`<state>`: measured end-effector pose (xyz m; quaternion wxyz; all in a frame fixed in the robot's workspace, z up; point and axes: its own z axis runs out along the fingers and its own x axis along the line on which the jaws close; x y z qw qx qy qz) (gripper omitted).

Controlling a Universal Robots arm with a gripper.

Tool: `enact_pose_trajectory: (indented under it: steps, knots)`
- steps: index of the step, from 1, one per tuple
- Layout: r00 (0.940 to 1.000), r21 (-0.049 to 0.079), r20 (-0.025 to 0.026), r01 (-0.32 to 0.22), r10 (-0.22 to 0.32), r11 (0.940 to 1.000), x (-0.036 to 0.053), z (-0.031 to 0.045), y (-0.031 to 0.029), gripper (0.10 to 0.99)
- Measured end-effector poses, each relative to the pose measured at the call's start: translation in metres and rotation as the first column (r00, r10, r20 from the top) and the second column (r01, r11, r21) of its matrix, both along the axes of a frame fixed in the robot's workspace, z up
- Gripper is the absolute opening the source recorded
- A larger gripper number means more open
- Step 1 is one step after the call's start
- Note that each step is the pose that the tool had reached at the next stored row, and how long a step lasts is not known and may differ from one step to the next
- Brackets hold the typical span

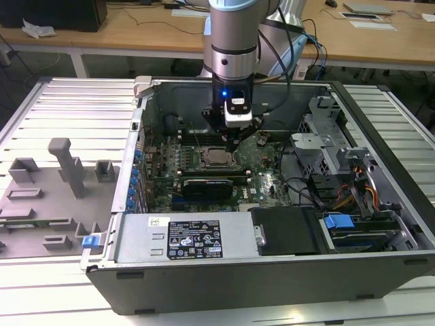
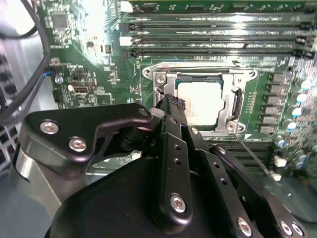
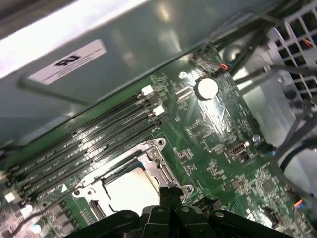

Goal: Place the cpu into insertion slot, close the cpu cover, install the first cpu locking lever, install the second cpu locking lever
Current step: 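Close the cpu cover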

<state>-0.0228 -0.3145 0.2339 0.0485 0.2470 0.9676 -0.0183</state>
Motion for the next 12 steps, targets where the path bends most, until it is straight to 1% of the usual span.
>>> enact_pose_trajectory:
  steps: [1, 2, 5, 6, 8, 9, 10, 12]
  knots:
    - [0.9999, -0.001, 0.0001, -0.017, 0.017, 0.9999, 0.0000, 0.0000, 0.0000, 0.106]
    - [0.9987, -0.002, 0.0000, -0.052, 0.052, 0.9987, 0.0000, 0.0000, 0.0000, 0.106]
    - [0.9928, -0.006, -0.0004, -0.120, 0.120, 0.9928, 0.0000, 0.0000, 0.0000, 0.106]
    - [0.9886, -0.007, -0.0005, -0.151, 0.151, 0.9886, 0.0000, 0.0000, 0.0000, 0.106]
    - [0.9823, -0.007, -0.0006, -0.187, 0.187, 0.9823, 0.0000, 0.0000, 0.0000, 0.106]
    - [0.9775, -0.008, -0.0006, -0.211, 0.211, 0.9774, 0.0000, 0.0000, 0.0000, 0.106]
    - [0.9754, -0.008, -0.0005, -0.221, 0.221, 0.9753, 0.0000, -0.0001, 0.0000, 0.106]
    - [0.9752, -0.008, -0.0006, -0.221, 0.221, 0.9752, -0.0001, -0.0001, 0.0000, 0.106]
